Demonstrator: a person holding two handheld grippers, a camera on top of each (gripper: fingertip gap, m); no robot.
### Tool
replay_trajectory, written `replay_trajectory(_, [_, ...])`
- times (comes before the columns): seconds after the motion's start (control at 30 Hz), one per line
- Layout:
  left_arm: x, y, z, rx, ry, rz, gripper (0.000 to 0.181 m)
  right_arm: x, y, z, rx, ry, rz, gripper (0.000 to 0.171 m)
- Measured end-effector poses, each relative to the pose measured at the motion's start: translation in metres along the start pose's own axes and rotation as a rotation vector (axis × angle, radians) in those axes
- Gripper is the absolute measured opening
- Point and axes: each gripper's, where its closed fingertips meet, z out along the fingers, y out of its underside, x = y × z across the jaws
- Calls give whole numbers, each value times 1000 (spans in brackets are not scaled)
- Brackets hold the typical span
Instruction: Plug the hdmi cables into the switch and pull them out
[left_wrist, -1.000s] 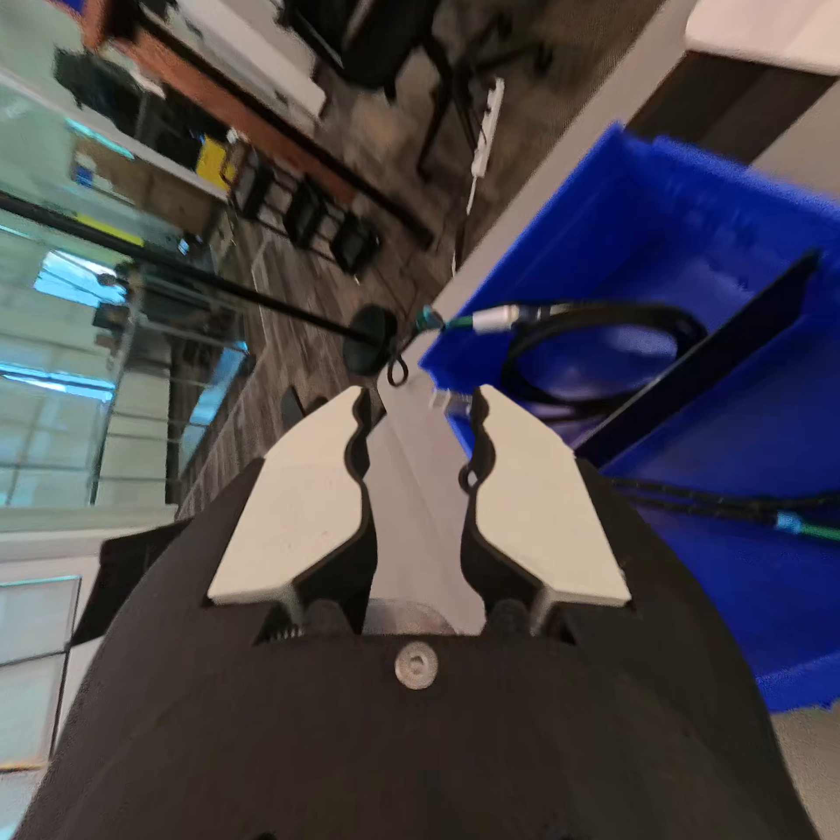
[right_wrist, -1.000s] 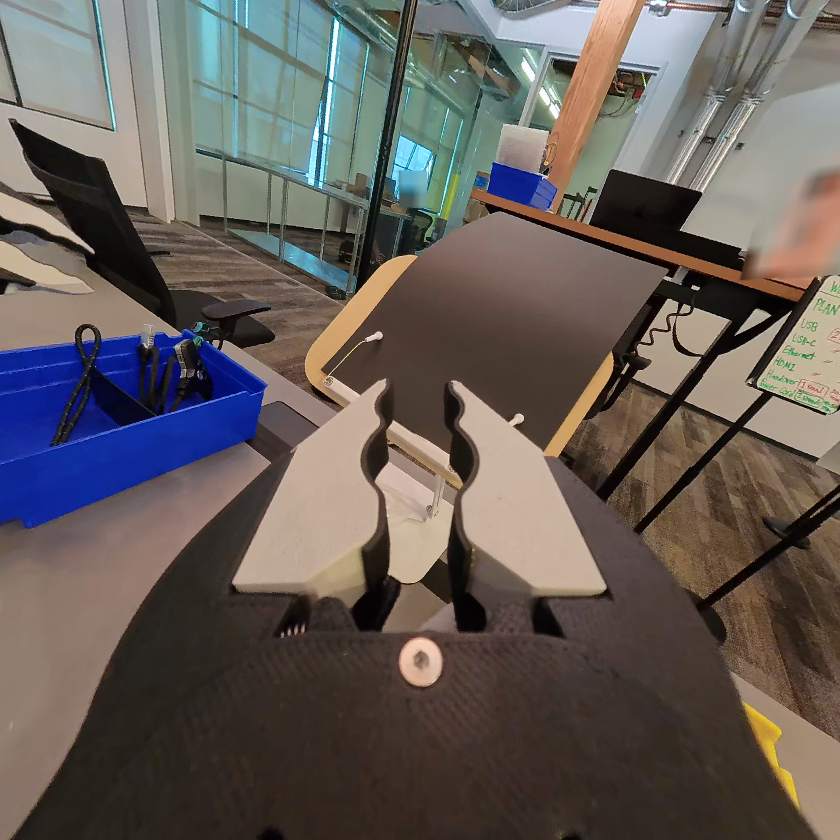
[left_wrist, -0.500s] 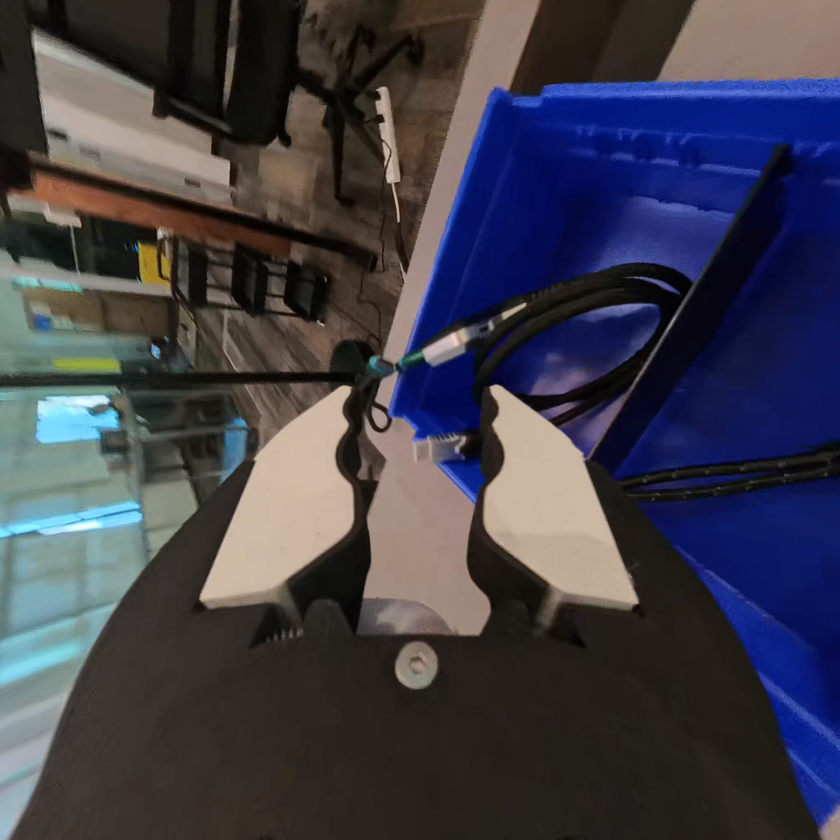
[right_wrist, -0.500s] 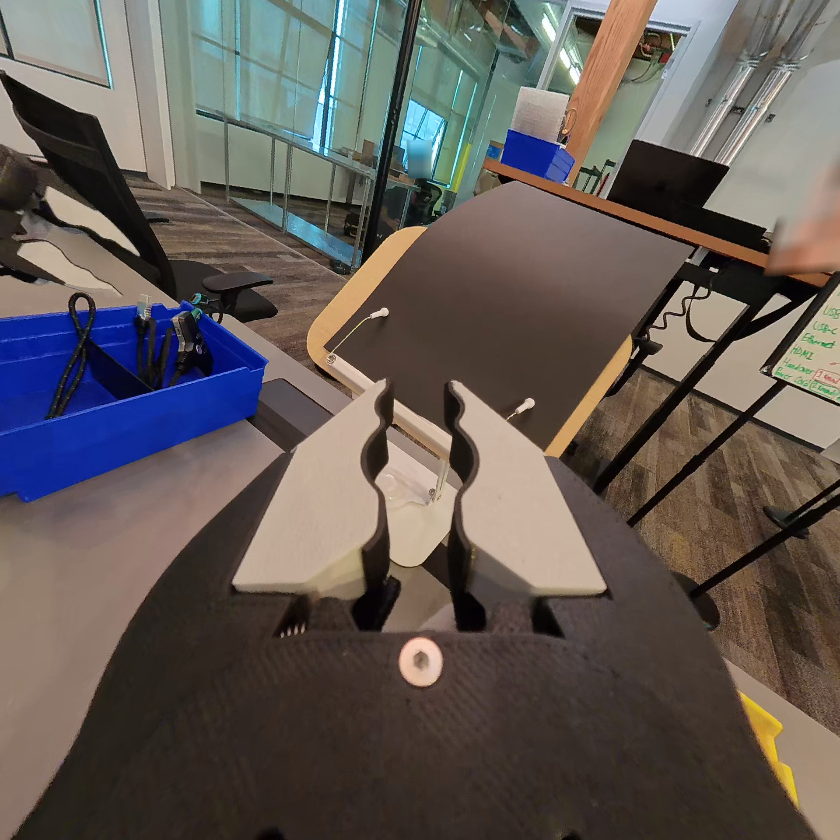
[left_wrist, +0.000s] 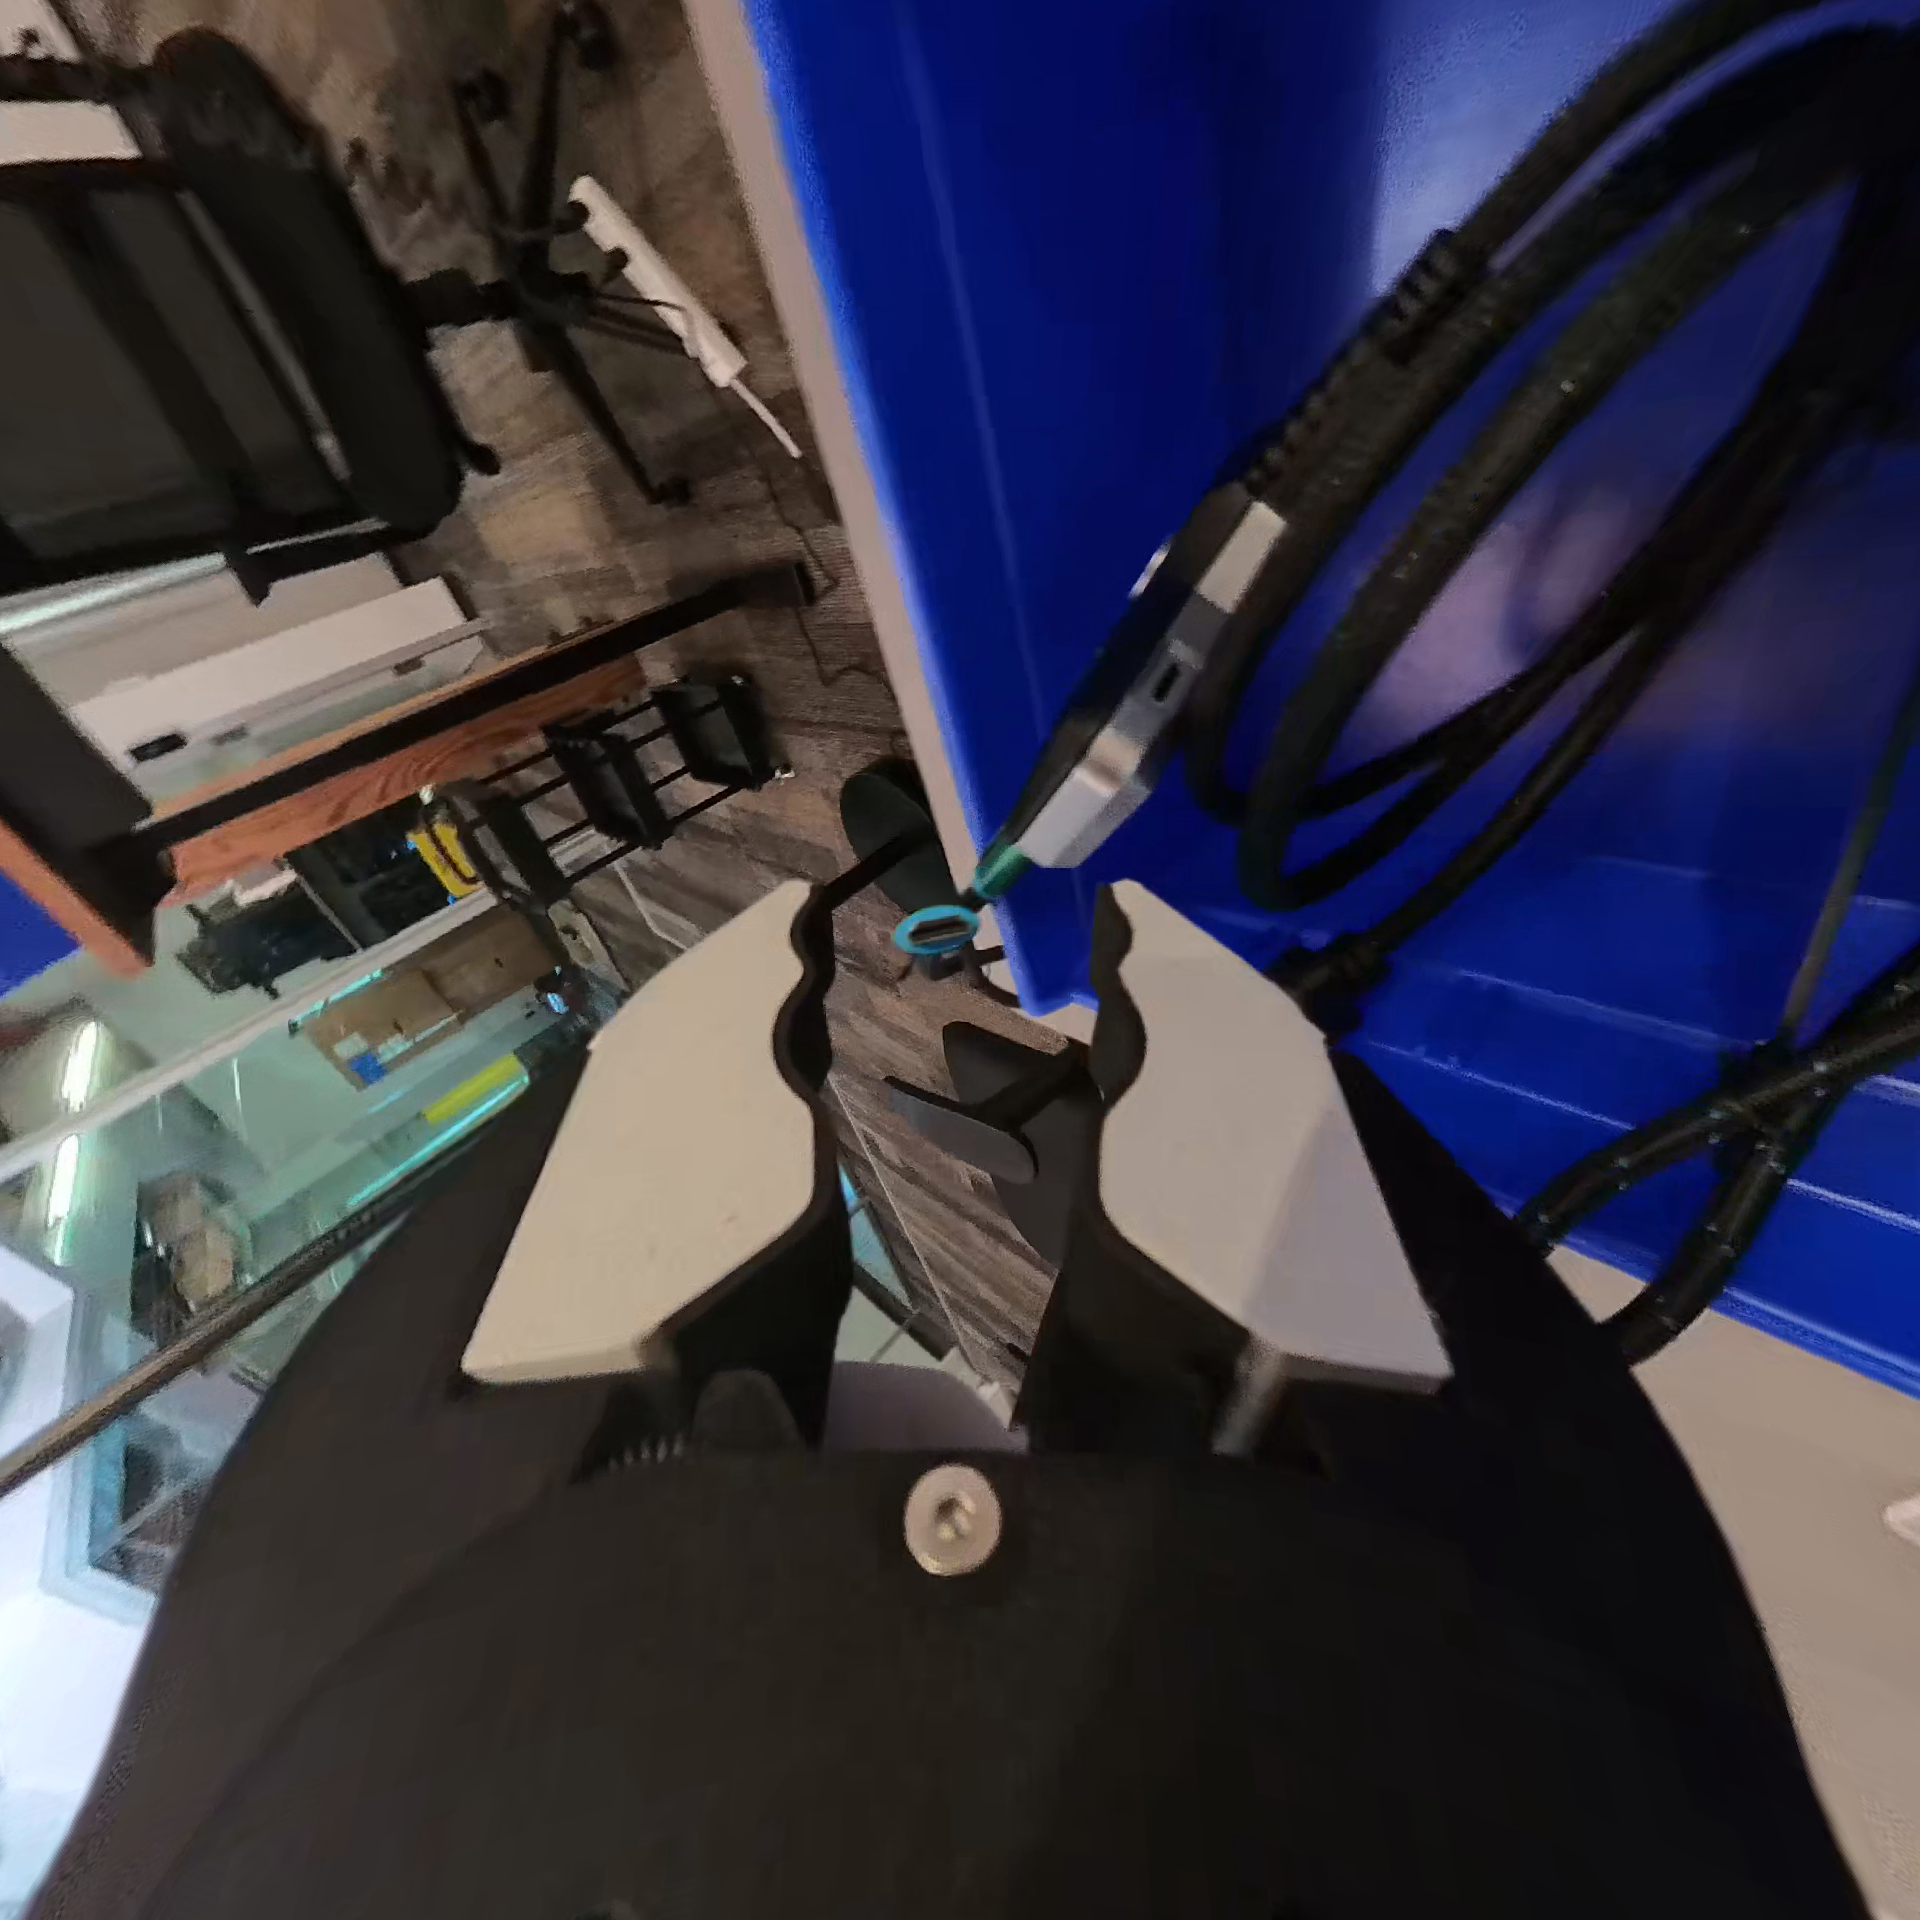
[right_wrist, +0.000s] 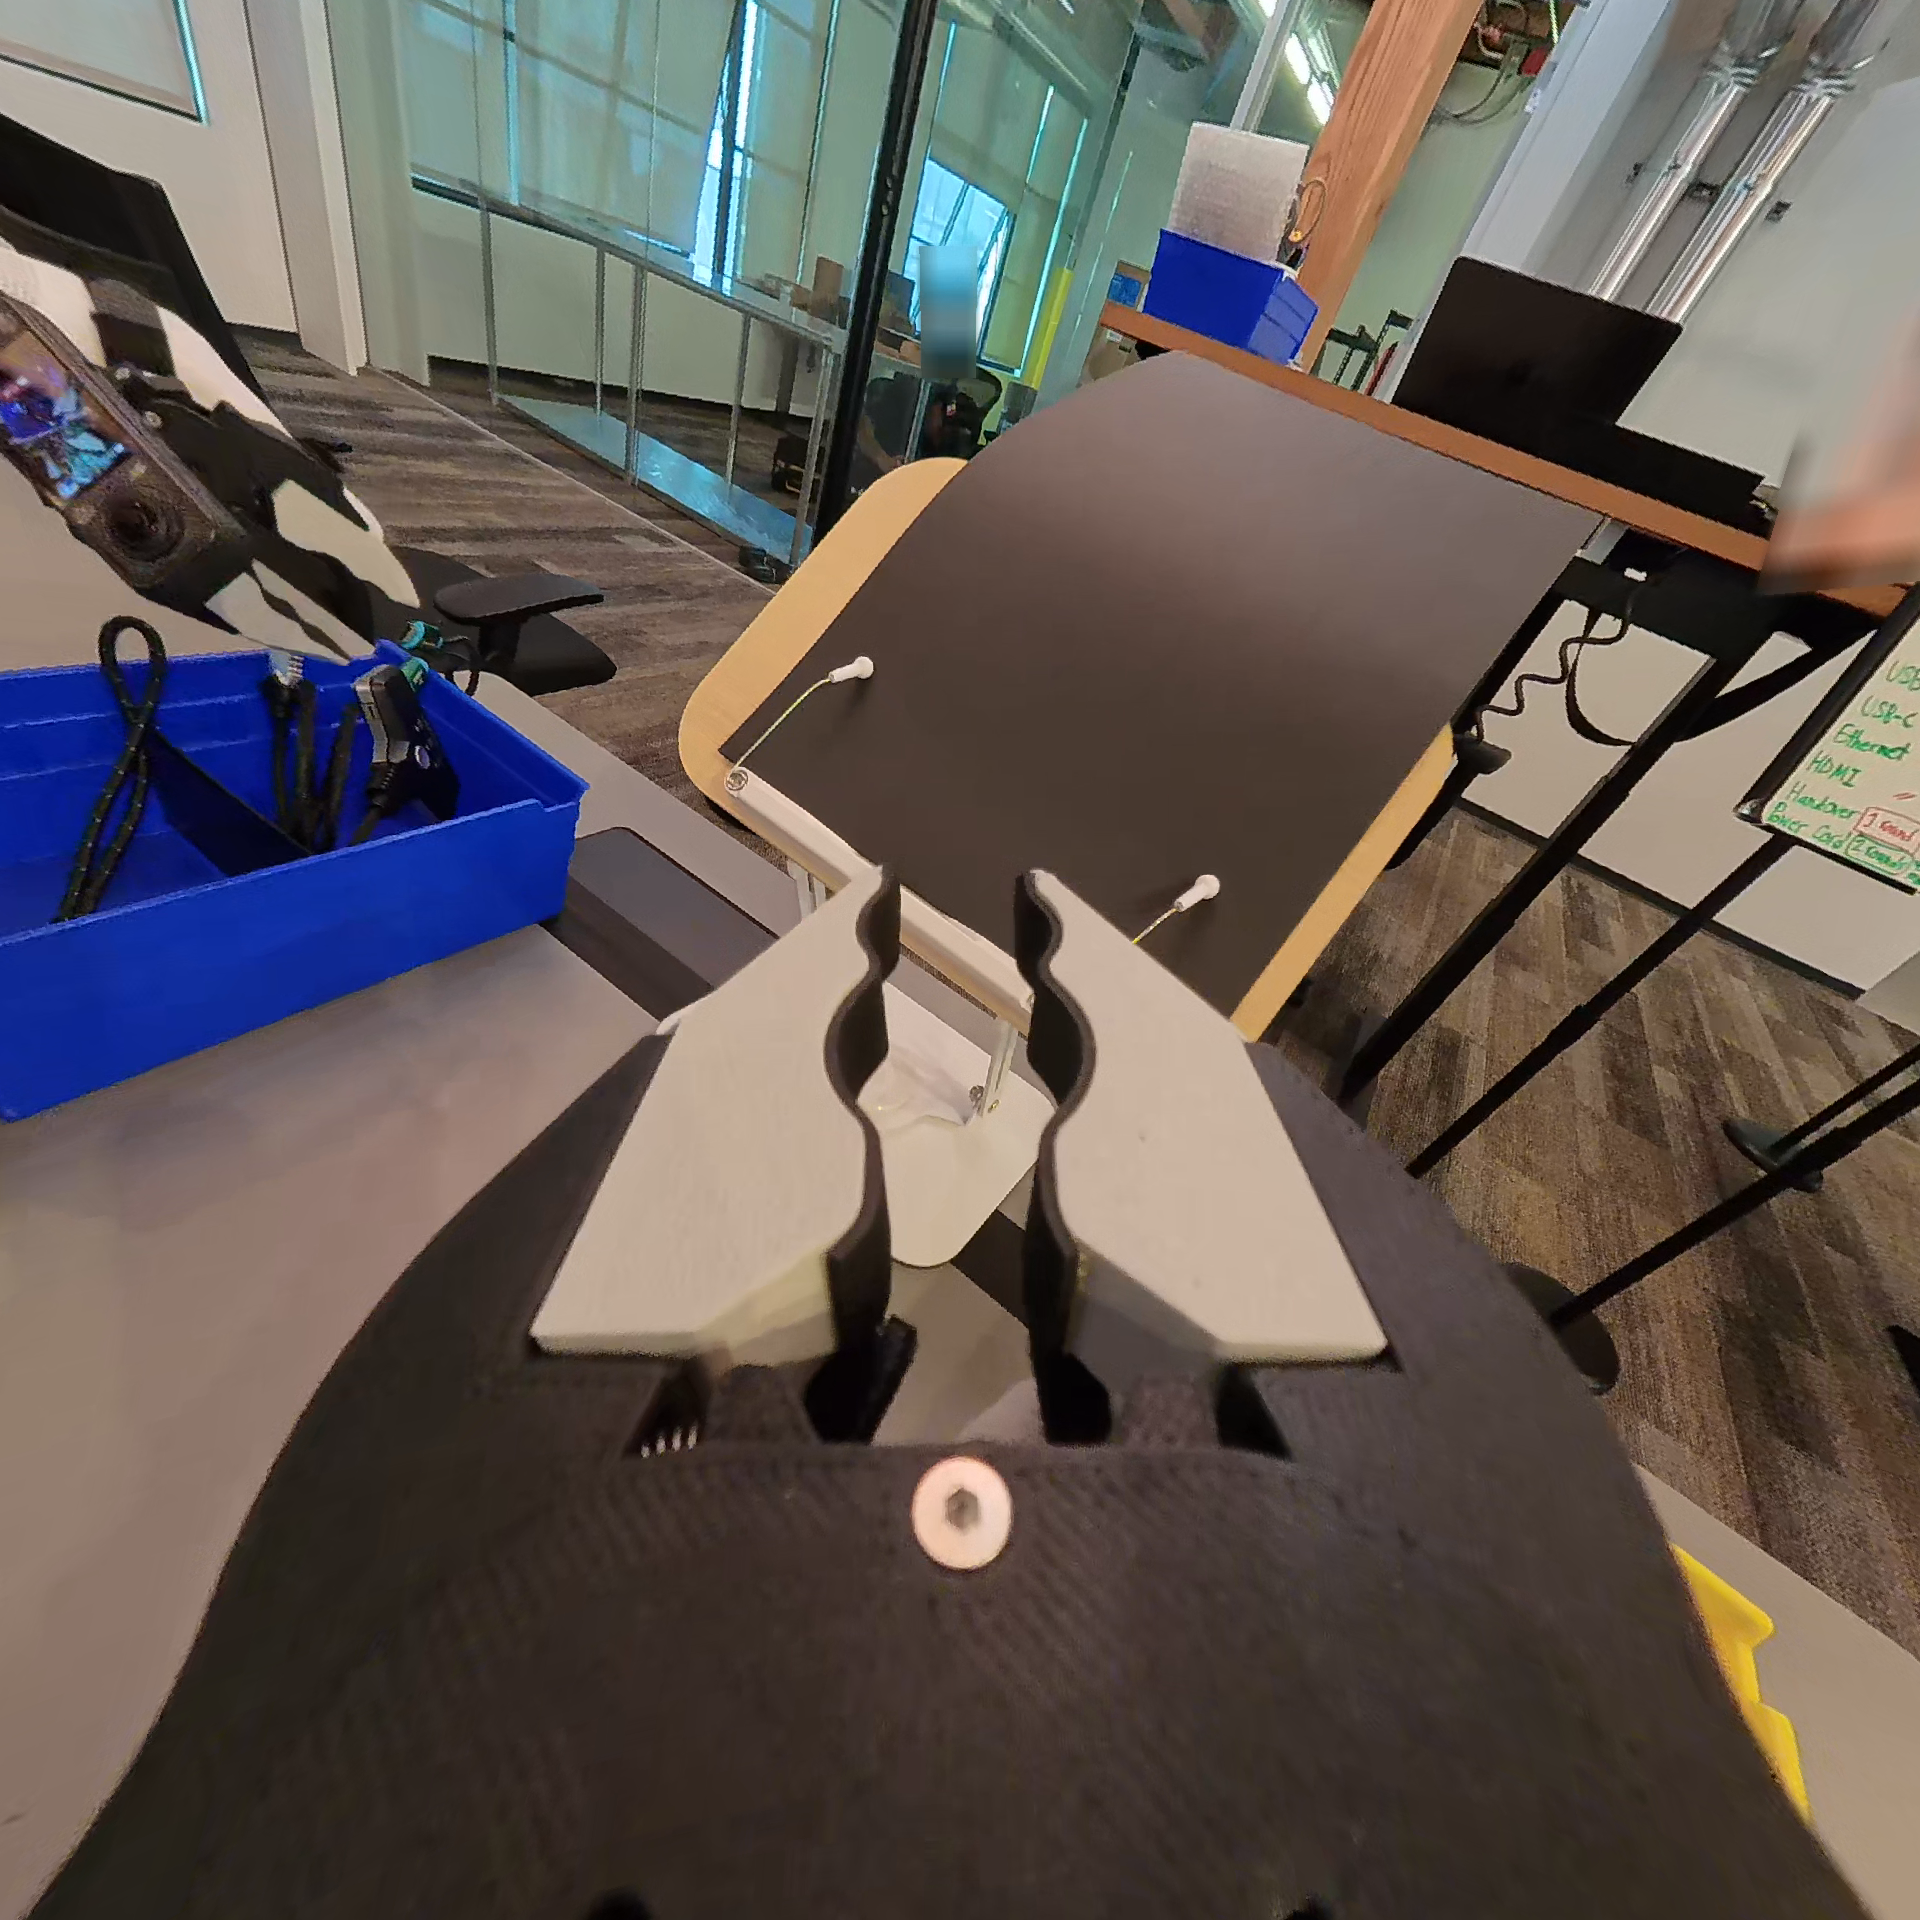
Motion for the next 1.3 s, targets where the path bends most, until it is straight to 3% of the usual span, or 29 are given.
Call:
replay_trajectory(0.13, [18, 2, 17, -7, 63, 109, 52, -1, 5, 4, -19, 0, -7, 20])
replay_trajectory(0.43, [25, -14, 43, 28, 35, 285, 54, -10, 23, 24, -93, -20, -27, 20])
replay_trajectory(0.67, [22, -31, 54, 83, 2, 209, 40, -18, 32, 34, -133, -31, -52, 20])
replay_trajectory(0.9, [21, -30, 43, 113, -20, 105, 34, -19, 36, 37, -150, -32, -64, 20])
replay_trajectory(1.3, [9, -24, -6, 165, -172, -18, 22, -10, 32, 28, -123, -20, -44, 20])
